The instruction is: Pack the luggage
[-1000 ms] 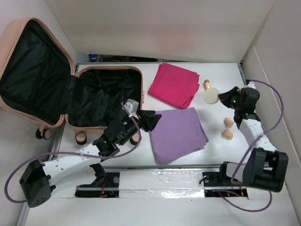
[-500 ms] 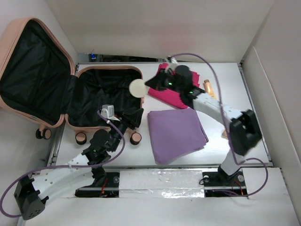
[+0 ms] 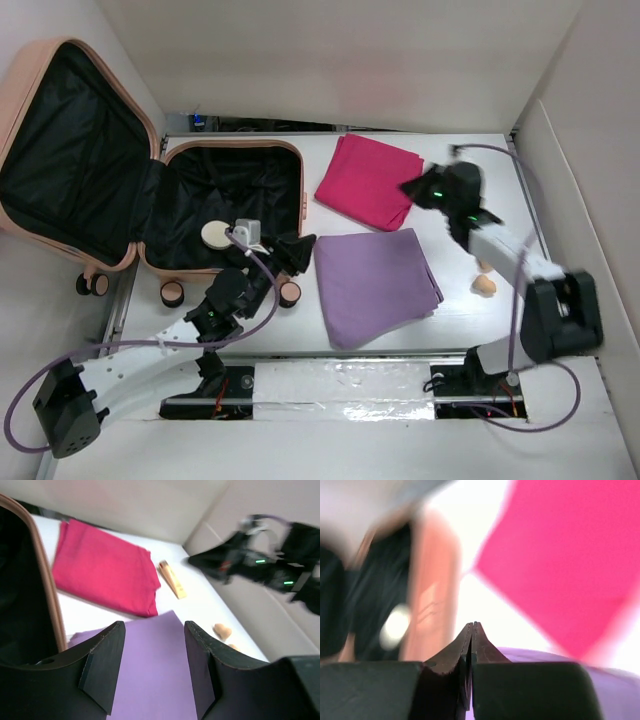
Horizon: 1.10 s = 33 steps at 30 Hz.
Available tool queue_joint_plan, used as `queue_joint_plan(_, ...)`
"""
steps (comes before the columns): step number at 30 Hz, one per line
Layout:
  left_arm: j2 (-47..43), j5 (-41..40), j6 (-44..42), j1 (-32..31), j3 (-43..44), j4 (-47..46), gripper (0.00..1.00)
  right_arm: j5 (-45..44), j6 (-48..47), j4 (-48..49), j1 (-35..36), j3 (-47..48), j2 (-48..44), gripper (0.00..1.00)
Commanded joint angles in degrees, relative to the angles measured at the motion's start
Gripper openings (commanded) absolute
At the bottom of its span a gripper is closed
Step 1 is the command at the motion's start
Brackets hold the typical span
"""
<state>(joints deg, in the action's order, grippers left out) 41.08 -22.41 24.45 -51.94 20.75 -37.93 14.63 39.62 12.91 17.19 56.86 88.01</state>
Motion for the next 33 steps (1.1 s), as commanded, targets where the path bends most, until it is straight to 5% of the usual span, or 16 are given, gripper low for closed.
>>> queue_joint_plan(1, 4.6, 7.3, -1.0, 0.8, 4.2, -2.6, 0.48, -14.9, -5.4, -7.4, -10.5, -11.0, -17.1, 0.00)
queue_joint_plan(3, 7.2, 10.7, -0.4, 0.8, 5.4, -1.9, 0.48, -20.2, -7.2, -7.5, -17.2, -17.4, -22.6, 0.00)
queue_joint_plan(5, 8.3, 12.8, -0.3, 0.8, 6.4, -1.8, 0.48, -23.4, -8.1, -9.6, -26.7, -22.7, -27.9, 0.12)
queue_joint_plan(6, 9.1, 14.5, 0.2, 0.8, 6.3, -2.3, 0.48, -24.9, -8.9, -9.8, -29.4, -24.0, -28.8, 0.21)
queue_joint_plan(7, 9.4, 15.2, 0.4, 1.3, 6.2, -3.0, 0.48, -24.3, -9.5, -9.1, -34.3, -25.0, -29.2, 0.40)
queue_joint_plan(11, 9.8, 17.3, 0.6, 1.3, 6.8, -2.6, 0.48, -21.6, -12.3, -11.5, -39.0, -23.7, -26.7, 0.72)
queue_joint_plan(14, 9.7, 17.3, 0.7, 1.3, 6.4, -3.2, 0.48, -20.0, -14.8, -16.2, -39.0, -20.3, -22.3, 0.85)
queue_joint_plan(33, 7.4, 16.5, 0.7, 1.3, 6.3, -1.9, 0.48, -2.5, -14.7, -13.8, -40.0, -19.8, -8.9, 0.71)
